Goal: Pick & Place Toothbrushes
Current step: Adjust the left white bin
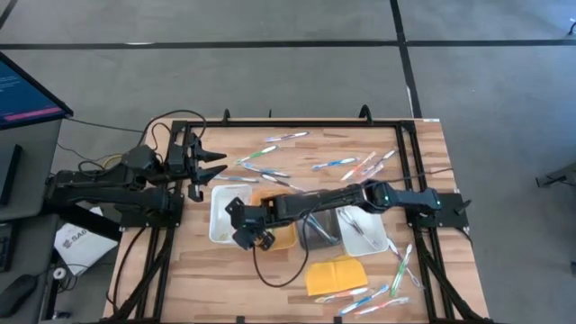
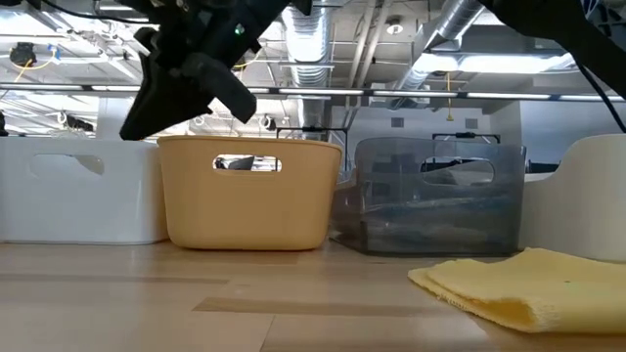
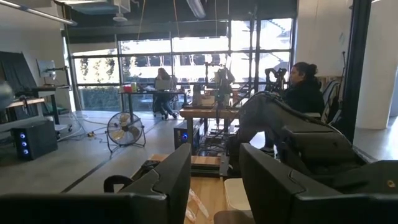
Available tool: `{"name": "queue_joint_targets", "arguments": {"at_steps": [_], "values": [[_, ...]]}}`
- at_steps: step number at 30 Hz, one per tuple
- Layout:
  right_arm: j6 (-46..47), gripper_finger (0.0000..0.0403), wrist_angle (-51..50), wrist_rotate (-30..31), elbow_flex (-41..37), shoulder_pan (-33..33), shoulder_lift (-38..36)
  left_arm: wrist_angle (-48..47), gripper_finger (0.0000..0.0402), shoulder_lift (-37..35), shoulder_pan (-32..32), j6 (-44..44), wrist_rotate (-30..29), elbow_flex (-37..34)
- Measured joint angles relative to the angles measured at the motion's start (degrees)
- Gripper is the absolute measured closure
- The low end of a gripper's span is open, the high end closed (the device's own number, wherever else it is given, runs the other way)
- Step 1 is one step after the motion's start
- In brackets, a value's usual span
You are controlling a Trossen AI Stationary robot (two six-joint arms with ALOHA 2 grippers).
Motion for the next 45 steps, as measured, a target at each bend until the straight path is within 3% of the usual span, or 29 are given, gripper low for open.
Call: {"name": "queue_joint_targets", "arguments": {"at_steps": [23,34,45], "values": [[3.10,0.0402,6.92,-7.16,-0.63,1.09,0.68,0.39,0.0271,0.00,0.00,-0.04,0.12,0.00],[3.87,0.0403,10.10,-8.06,-0.66,0.83,2.73,0.86,0.0271,0.00,0.00,-0.04,-0.05,0.00],[4.06,0.0403,10.65,-4.84,0.33,0.13,3.96,1.27,0.0271,-0.01,0.00,-0.04,-0.03,0.00]]}}
